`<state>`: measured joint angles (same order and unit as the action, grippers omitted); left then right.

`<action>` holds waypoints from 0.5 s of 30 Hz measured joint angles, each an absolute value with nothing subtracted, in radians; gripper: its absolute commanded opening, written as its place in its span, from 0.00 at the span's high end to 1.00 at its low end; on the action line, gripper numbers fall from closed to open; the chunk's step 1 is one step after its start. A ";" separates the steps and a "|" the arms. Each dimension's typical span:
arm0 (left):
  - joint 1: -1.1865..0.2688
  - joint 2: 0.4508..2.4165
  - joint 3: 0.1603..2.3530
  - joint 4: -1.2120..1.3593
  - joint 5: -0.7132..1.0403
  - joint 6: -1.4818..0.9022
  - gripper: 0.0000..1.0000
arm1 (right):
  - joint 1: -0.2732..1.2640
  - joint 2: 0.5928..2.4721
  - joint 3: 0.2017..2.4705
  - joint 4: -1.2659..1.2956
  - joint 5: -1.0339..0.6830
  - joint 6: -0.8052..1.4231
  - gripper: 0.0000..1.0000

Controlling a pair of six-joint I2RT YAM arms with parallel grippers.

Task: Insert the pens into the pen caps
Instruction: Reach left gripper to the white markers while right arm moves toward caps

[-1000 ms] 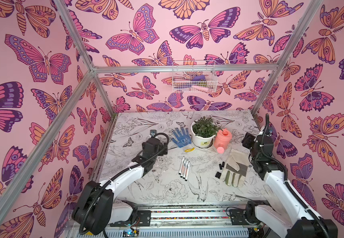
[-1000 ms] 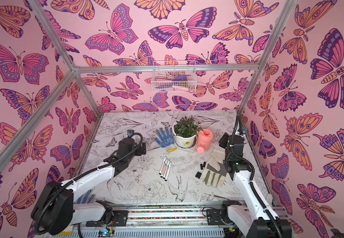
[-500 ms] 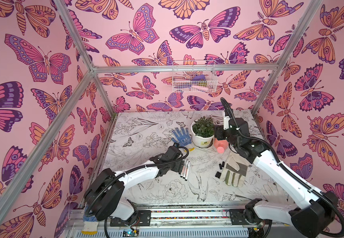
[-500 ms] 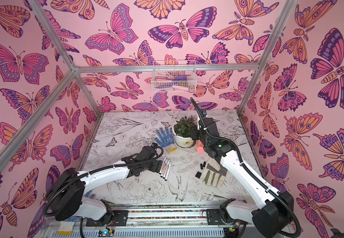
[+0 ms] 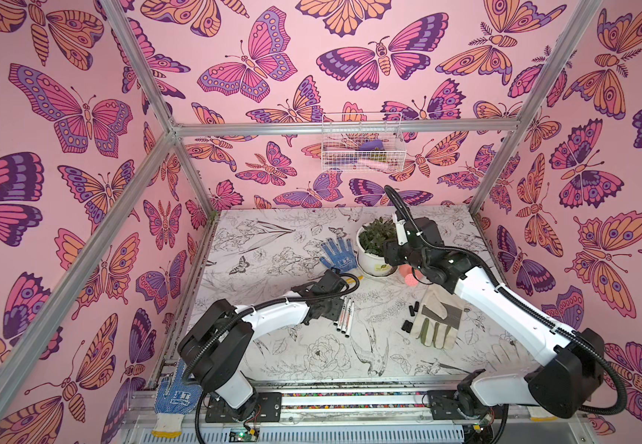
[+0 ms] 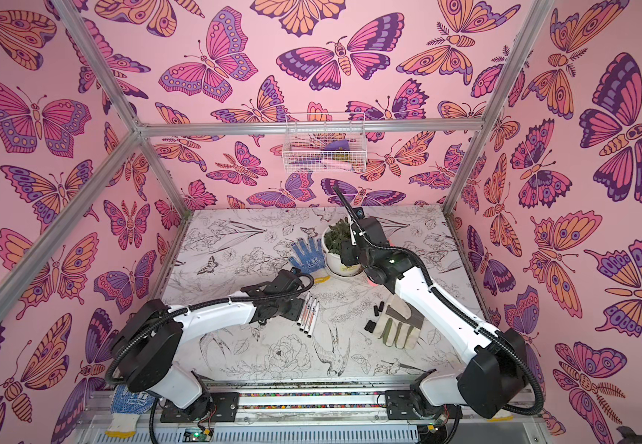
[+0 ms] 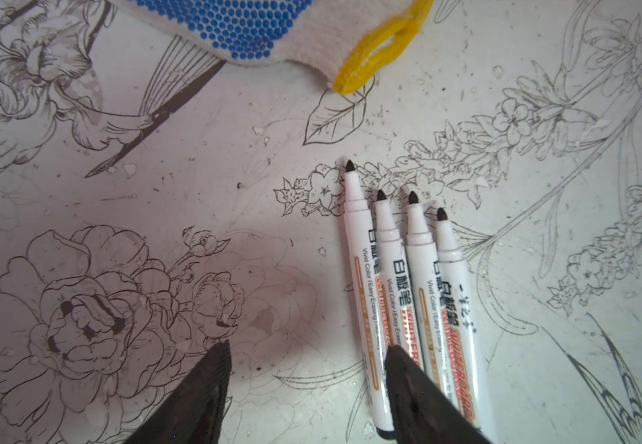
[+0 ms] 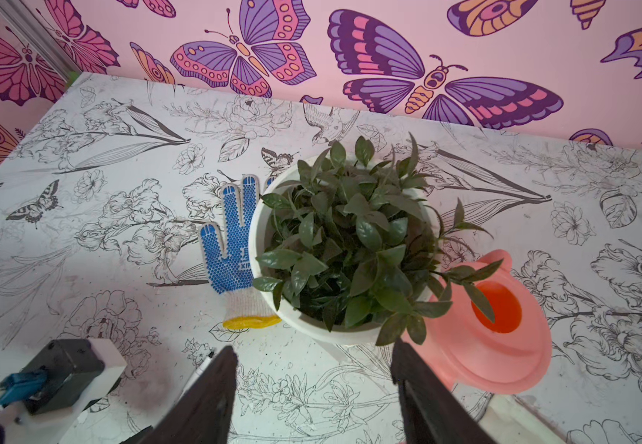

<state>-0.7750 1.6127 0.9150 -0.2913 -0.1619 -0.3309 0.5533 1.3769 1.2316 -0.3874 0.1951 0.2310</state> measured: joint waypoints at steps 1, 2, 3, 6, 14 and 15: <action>-0.775 1.620 0.918 -0.293 -0.158 -0.331 0.33 | 0.553 1.377 1.232 -0.389 0.194 0.231 0.34; -0.775 1.628 0.921 -0.293 -0.154 -0.331 0.32 | 0.553 1.377 1.233 -0.389 0.193 0.232 0.34; -0.776 1.638 0.926 -0.294 -0.149 -0.330 0.32 | 0.553 1.378 1.233 -0.390 0.193 0.232 0.35; -0.780 1.660 0.935 -0.295 -0.140 -0.330 0.34 | 0.553 1.379 1.234 -0.393 0.194 0.232 0.34; -0.780 1.690 0.952 -0.308 -0.142 -0.329 0.41 | 0.553 1.380 1.234 -0.409 0.202 0.231 0.34; -0.780 1.695 0.952 -0.311 -0.142 -0.328 0.41 | 0.553 1.380 1.234 -0.409 0.205 0.231 0.34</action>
